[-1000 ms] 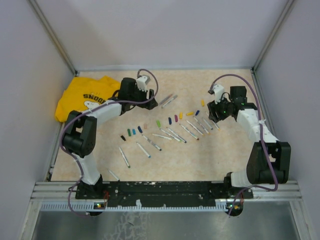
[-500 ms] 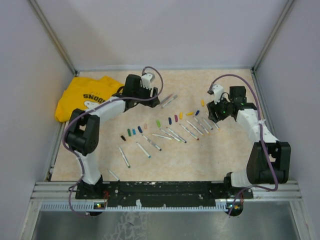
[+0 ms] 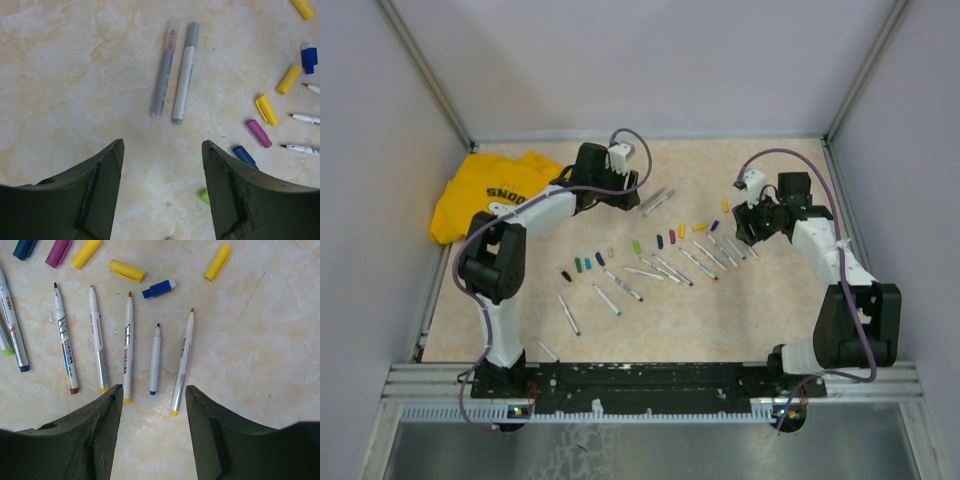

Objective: Open the pen caps
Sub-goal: Move the pen to the center of the board.

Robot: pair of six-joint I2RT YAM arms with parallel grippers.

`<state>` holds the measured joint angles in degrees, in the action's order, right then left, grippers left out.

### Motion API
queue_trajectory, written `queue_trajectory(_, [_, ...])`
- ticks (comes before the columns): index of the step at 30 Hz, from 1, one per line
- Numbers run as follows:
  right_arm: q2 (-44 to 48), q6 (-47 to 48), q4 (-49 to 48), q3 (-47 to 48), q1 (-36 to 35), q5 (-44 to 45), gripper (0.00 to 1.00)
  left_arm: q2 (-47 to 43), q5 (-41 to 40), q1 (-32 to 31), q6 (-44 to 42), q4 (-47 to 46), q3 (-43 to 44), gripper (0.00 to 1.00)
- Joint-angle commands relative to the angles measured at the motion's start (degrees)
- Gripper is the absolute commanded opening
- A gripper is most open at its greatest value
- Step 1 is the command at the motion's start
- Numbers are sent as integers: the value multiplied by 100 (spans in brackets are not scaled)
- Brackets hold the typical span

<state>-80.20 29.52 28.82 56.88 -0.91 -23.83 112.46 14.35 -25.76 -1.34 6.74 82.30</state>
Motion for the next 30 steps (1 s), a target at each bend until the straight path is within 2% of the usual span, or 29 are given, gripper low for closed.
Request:
queue_trajectory(1, [110,77,-96,91,-88,1,53,201,21,-32,-150,260,422,69])
queue_trajectory(4, [110,80,-91,89,-94,6,53,341,-60,-33,-204,437,653,66])
queue_trajectory(8, [114,74,-87,94,-92,2,53,617,-65,-27,-264,740,1063,54])
queue_trajectory(13, [119,80,-86,90,-89,0,53,1060,99,-82,-309,1084,1656,45])
queue_trajectory(20, [117,89,-81,91,-93,7,53,1814,51,-230,-914,1731,2763,46])
queue_trajectory(30, [118,85,-87,86,-89,10,53,2529,-70,-284,-1168,2234,3625,49])
